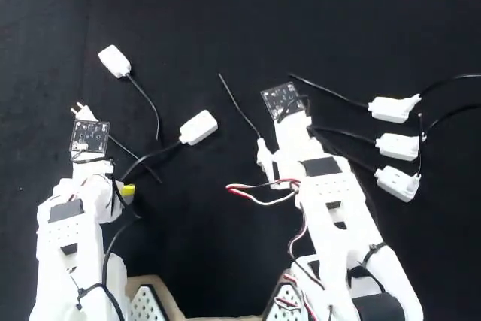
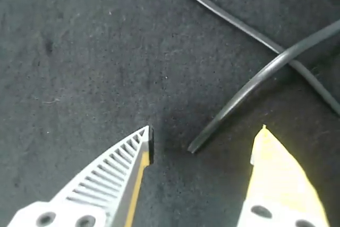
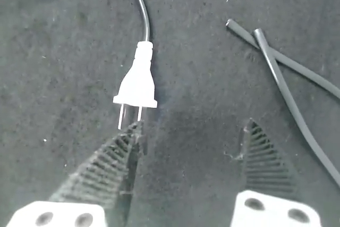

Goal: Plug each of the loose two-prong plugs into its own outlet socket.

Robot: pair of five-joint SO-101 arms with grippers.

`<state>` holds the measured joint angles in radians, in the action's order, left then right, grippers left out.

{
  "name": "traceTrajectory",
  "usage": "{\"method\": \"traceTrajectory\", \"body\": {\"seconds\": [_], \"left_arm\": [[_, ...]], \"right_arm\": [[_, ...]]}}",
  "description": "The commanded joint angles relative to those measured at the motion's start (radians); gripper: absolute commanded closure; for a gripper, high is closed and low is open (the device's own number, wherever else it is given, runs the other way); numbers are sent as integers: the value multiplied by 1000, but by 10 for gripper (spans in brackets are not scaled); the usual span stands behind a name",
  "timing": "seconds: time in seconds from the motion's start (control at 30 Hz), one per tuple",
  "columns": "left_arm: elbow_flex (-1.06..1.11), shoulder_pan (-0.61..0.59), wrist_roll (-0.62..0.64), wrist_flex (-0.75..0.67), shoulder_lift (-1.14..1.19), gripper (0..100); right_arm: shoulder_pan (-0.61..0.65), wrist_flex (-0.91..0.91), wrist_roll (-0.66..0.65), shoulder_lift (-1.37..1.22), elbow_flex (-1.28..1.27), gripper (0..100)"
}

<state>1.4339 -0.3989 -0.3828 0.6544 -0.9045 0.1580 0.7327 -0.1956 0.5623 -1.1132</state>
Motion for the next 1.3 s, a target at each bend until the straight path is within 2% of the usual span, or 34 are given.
{"method": "traceTrajectory", "body": {"seconds": [0.0,0.13,0.27,0.47,0.7,0.97,1.13,1.17,1.27], "left_arm": [[-36,4,3,5,-17,701],[-35,2,3,5,-17,701],[-31,-36,-5,5,-17,701],[-33,-50,-5,5,-17,701],[-33,-53,-5,5,-17,701],[-31,-48,-5,5,-17,701],[-31,-47,-23,5,-17,701],[-28,-45,-37,5,-17,701],[-27,-45,-51,5,-17,701]], "right_arm": [[-9,-3,8,35,24,723],[-8,72,8,28,114,723],[8,308,0,-10,357,723],[109,450,18,-272,596,723],[31,468,14,-544,693,723],[98,442,32,-625,713,732],[104,446,81,-627,809,908],[104,454,81,-627,825,915],[104,474,83,-627,835,849]]}}
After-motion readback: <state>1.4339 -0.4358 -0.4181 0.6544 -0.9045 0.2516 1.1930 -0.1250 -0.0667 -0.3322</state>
